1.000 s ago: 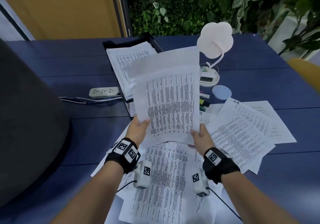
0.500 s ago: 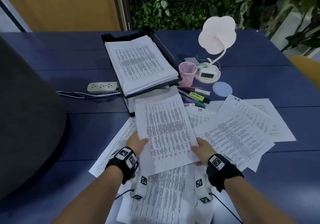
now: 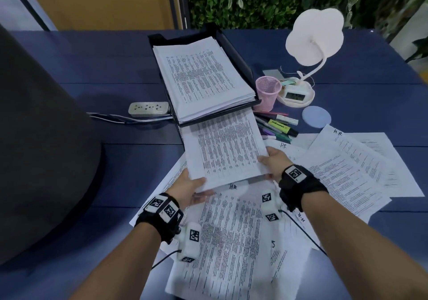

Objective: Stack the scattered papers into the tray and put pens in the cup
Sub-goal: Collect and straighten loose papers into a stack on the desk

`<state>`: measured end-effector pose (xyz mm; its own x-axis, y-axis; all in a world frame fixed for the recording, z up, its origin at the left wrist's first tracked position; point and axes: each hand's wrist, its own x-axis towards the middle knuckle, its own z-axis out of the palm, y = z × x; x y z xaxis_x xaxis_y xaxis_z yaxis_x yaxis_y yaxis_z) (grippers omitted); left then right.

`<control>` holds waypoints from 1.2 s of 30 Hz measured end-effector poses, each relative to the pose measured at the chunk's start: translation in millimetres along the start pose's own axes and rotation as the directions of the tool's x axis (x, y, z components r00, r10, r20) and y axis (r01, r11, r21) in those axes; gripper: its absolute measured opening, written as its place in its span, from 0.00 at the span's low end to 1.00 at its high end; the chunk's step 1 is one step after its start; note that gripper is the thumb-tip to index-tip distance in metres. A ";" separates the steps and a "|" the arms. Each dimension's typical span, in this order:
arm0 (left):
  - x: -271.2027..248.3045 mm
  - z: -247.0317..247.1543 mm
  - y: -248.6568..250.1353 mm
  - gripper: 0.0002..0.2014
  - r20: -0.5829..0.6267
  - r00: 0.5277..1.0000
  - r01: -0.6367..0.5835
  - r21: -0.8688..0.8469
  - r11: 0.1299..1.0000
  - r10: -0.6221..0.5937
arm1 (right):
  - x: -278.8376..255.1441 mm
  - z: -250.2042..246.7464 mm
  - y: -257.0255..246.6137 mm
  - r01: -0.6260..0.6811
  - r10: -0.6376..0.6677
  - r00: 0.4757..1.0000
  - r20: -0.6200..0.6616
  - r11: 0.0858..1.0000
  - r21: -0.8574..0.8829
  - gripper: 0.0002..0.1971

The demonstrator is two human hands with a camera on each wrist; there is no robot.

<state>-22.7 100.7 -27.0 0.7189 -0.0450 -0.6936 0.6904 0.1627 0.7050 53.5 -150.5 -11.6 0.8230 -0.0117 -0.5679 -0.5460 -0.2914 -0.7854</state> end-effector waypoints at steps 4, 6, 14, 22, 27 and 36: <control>17.3 -7.0 17.3 0.16 -0.092 0.989 -0.107 0.089 0.990 0.115 | 22.2 7.1 -25.5 0.053 -0.053 0.998 0.033 0.999 0.000 0.07; 29.6 -11.1 31.5 0.14 -0.181 0.973 -0.128 0.094 0.987 0.144 | 34.6 11.1 -36.7 0.066 -0.067 0.997 0.048 0.997 0.033 0.12; 69.2 -19.0 75.8 0.20 -0.338 0.920 -0.184 0.078 0.980 0.200 | 76.8 29.0 -73.2 0.050 -0.033 0.996 -0.083 0.975 0.218 0.19; 80.9 -17.9 80.2 0.17 -0.427 0.772 -0.209 0.529 0.822 0.471 | 107.9 34.1 -75.0 0.080 -0.068 0.950 -0.304 0.996 0.029 0.07; 83.9 -24.2 77.3 0.13 -0.327 0.773 -0.163 0.726 0.668 0.544 | 119.0 32.7 -80.0 0.088 -0.089 0.962 -0.259 0.996 -0.016 0.08; 79.6 -30.5 82.8 0.16 -0.200 0.829 -0.015 0.925 0.379 0.522 | 115.6 31.4 -73.1 0.126 -0.128 0.962 -0.240 0.992 -0.024 0.16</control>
<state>89.2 140.6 -28.4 0.9402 0.2446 -0.2371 0.3256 -0.8499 0.4144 183.7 -100.5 -27.6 0.8995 -0.2031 -0.3870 -0.4341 -0.3131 -0.8447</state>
